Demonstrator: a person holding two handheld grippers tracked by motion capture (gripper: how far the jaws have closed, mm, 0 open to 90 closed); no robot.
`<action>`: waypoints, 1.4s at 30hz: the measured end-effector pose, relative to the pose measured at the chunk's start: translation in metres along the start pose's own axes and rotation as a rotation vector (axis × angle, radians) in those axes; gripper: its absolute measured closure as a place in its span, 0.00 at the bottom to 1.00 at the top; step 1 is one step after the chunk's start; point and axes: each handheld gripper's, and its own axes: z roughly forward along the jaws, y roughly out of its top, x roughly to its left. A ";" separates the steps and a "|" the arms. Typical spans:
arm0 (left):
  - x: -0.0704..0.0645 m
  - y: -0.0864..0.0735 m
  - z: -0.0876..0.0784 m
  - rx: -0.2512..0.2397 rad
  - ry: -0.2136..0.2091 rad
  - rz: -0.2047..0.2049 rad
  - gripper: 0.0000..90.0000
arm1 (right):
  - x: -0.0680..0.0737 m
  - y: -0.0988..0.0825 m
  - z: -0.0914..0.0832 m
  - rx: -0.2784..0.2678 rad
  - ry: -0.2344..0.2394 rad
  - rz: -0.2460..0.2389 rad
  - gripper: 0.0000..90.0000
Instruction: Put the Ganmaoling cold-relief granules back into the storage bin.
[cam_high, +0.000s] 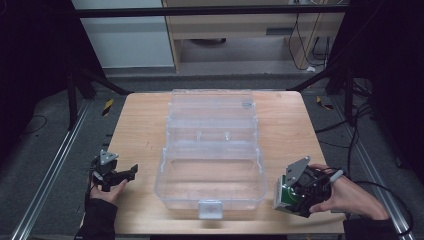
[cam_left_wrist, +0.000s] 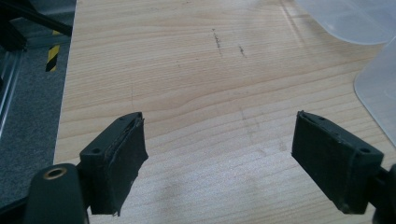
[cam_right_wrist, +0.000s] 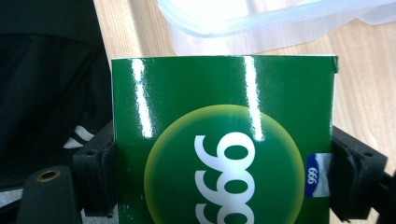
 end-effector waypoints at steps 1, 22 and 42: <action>0.000 0.000 0.000 0.000 0.000 0.000 0.19 | 0.000 0.001 -0.003 0.000 0.000 0.001 0.18; 0.000 0.000 0.001 0.004 -0.003 0.000 0.19 | -0.006 0.039 -0.046 -0.003 -0.042 -0.048 0.18; 0.001 0.000 0.001 0.002 -0.003 -0.002 0.19 | -0.018 0.083 -0.043 -0.004 -0.029 -0.099 0.18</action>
